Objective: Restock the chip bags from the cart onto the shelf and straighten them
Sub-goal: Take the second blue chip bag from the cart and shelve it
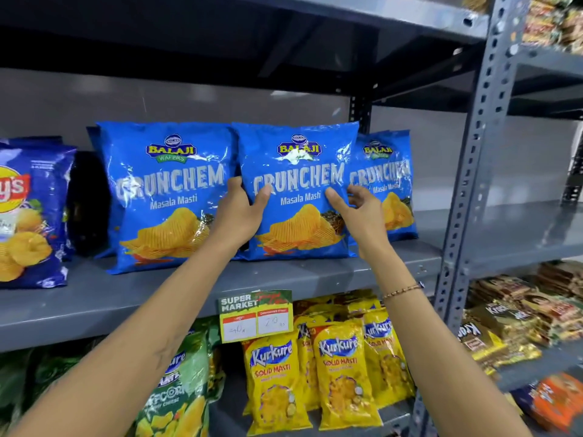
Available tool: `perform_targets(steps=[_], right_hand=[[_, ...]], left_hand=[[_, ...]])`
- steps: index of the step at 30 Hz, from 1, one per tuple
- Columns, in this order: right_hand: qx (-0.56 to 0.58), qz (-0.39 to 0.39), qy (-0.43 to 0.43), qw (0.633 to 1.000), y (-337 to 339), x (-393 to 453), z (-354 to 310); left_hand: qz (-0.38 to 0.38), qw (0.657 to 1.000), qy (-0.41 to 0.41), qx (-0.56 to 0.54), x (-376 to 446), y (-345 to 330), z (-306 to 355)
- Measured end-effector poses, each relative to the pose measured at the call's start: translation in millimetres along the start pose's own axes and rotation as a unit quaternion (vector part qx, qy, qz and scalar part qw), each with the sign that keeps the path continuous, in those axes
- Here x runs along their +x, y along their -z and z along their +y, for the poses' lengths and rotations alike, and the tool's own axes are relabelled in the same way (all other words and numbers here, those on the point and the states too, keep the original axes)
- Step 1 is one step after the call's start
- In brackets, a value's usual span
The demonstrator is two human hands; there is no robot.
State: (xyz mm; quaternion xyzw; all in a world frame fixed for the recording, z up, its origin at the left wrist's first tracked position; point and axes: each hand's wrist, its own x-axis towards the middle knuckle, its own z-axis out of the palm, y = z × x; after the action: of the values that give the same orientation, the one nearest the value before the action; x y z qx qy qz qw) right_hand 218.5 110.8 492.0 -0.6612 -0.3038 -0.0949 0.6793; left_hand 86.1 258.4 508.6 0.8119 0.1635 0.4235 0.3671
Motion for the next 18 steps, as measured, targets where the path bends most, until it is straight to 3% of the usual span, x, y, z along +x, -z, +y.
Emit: perform_targets(steps=[10,18], right_hand=[[0.013,-0.003,-0.001,1.000,-3.8,-0.5,5.5],[-0.006,0.021,0.017,1.000,-3.1,-7.2,10.6]], left_hand=[[0.013,0.999,-0.007,0.030,-8.3,-3.5,-8.2],[0.145,0.971,-0.070,0.178,-23.8,0.8,-4.7]])
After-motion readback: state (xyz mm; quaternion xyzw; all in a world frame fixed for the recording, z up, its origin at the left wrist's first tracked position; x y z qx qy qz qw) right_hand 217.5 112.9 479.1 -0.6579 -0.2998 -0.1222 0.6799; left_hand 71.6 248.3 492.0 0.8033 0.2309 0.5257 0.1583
